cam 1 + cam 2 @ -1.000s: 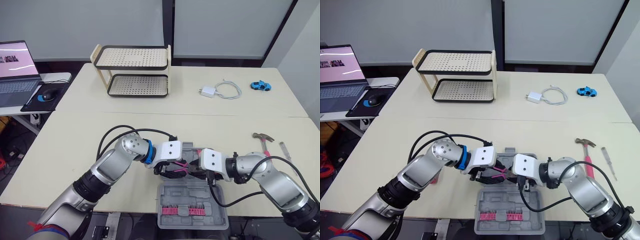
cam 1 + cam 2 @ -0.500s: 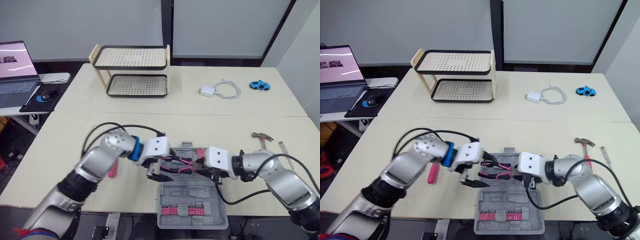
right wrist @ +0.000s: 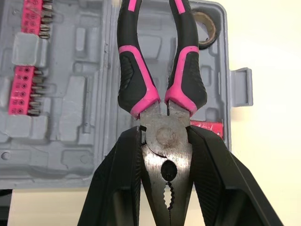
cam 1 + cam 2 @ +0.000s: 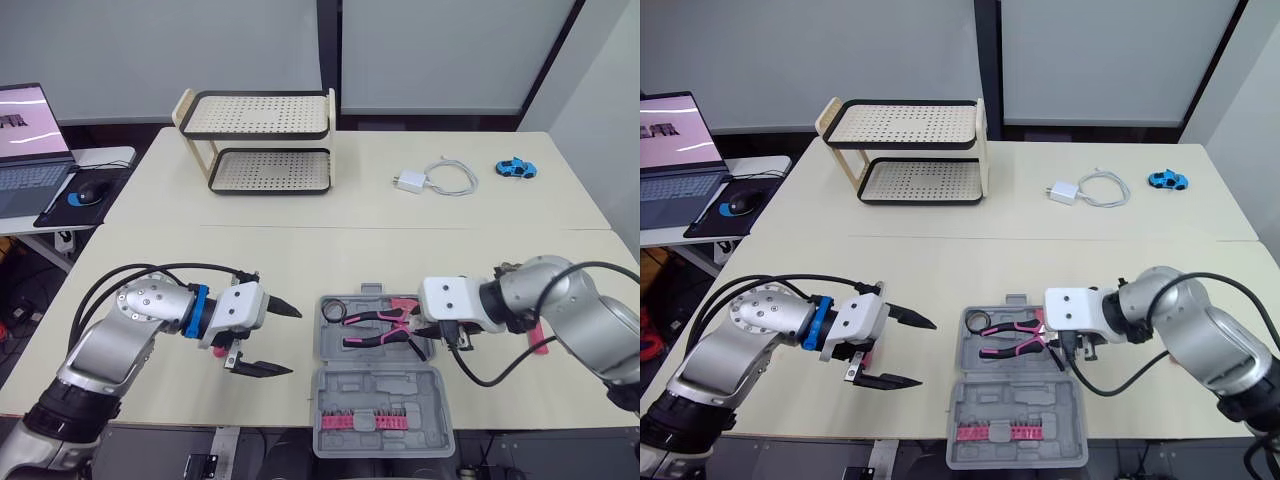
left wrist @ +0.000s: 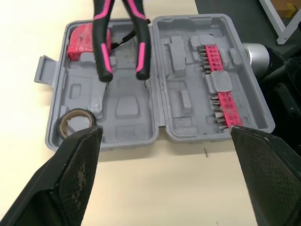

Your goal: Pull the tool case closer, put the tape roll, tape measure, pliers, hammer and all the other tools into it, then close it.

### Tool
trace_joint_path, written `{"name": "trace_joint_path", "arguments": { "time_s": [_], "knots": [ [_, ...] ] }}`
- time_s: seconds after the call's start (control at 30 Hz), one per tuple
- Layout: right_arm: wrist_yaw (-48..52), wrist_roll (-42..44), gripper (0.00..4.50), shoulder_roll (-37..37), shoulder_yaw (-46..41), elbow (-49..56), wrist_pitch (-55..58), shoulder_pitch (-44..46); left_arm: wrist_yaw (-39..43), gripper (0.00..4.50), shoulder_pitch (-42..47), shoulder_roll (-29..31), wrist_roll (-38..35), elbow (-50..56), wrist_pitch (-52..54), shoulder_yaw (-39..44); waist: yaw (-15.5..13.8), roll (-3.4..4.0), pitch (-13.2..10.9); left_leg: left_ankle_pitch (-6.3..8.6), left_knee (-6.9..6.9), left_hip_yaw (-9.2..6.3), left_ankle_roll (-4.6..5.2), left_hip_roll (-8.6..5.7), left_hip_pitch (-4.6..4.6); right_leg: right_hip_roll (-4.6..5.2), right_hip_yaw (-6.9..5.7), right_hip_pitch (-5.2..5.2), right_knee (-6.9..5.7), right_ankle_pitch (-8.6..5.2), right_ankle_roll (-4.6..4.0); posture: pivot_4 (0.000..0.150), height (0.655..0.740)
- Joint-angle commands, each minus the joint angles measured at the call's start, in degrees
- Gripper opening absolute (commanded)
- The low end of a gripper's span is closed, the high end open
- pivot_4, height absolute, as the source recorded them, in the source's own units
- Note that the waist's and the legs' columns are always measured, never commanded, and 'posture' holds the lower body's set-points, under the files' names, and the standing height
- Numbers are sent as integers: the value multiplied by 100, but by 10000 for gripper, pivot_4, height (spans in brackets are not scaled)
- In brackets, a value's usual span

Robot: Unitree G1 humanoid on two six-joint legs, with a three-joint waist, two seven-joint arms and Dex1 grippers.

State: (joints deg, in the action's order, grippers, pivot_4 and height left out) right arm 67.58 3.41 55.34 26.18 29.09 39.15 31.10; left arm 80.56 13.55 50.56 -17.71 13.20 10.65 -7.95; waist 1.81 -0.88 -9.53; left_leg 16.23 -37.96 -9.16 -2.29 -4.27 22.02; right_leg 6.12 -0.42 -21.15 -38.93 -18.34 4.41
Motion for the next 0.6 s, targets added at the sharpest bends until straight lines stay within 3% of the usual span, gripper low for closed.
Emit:
{"name": "trace_joint_path", "arguments": {
  "time_s": [0.03,0.6],
  "knots": [
    [51,-207,11912,-215,272,-115,128,329,-24,45000,-176,8,-155,208,-334,250,-2,0,0,0,0,0,0,0,0,0,0,0,0,0,0,1500,7400],
    [-201,-874,11912,-1070,1012,-896,-70,300,-281,45000,-365,14,-67,160,-546,339,-2,1,-1,-1,1,-1,-3,-2,4,2,-1,-7,-3,0,0,1500,7400]
  ]
}}
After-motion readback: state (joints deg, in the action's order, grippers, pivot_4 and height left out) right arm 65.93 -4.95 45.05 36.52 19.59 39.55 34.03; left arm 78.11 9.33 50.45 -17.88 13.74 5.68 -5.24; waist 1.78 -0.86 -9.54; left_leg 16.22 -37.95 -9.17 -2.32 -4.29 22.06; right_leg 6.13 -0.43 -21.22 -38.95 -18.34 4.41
